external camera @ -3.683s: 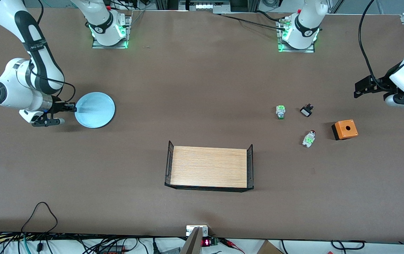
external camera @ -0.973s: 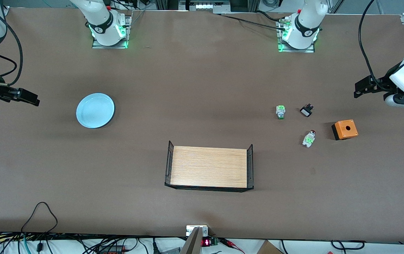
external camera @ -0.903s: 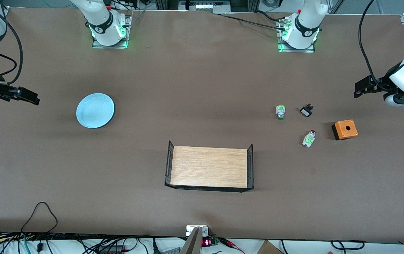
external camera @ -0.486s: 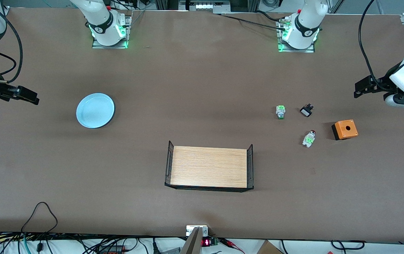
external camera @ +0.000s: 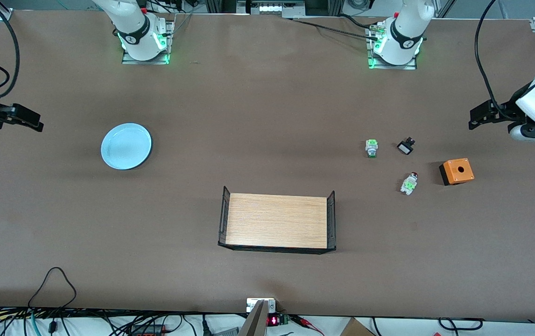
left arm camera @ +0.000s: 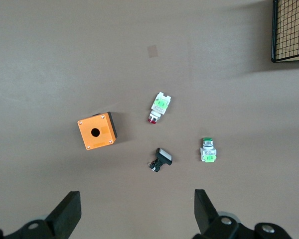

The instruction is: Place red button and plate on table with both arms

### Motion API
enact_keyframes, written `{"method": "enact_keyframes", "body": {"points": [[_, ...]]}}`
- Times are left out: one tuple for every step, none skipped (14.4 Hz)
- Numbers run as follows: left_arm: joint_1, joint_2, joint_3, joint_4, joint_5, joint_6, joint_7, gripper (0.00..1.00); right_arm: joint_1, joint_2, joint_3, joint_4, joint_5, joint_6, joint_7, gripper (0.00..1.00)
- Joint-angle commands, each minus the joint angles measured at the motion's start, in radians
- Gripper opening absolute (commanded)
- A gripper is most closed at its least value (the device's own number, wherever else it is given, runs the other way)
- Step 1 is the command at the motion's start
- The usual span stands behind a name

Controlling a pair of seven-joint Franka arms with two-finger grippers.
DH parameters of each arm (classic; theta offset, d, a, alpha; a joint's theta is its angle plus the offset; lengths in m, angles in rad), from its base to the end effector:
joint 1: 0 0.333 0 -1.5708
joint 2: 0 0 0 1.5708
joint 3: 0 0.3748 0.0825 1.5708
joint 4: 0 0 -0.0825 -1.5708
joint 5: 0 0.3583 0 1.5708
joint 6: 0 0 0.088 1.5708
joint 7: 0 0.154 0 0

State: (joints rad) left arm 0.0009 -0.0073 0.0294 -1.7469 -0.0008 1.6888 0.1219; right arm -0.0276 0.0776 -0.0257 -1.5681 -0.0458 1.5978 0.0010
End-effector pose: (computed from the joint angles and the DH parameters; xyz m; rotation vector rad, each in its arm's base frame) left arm 0.5267 0.0159 0.5713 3.1325 -0.1434 -0.0793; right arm 0.5542 -0.0359 0.5979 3.0932 -0.0803 -0.0760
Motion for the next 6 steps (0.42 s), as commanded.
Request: {"method": "enact_keyframes", "body": {"points": [[0.004,0.012,-0.002,0.030,0.019,-0.024,0.016,1.00,-0.005,-0.006,0.003,0.025,0.012,-0.024,-0.012,1.00],[0.004,0.012,-0.002,0.030,0.019,-0.024,0.016,1.00,-0.005,-0.006,0.003,0.025,0.012,-0.025,-0.012,1.00],[0.004,0.012,-0.002,0.030,0.019,-0.024,0.016,1.00,-0.005,-0.006,0.003,0.025,0.011,-0.027,-0.013,1.00],[0.004,0.012,-0.002,0.030,0.019,-0.024,0.016,1.00,-0.005,-0.006,0.003,0.026,0.012,-0.033,-0.016,1.00],[0.004,0.012,-0.002,0.030,0.019,-0.024,0.016,1.00,-0.005,-0.006,0.003,0.026,0.012,-0.035,-0.016,1.00],[0.004,0.012,-0.002,0.030,0.019,-0.024,0.016,1.00,-0.005,-0.006,0.003,0.026,0.012,-0.035,-0.016,1.00]]}}
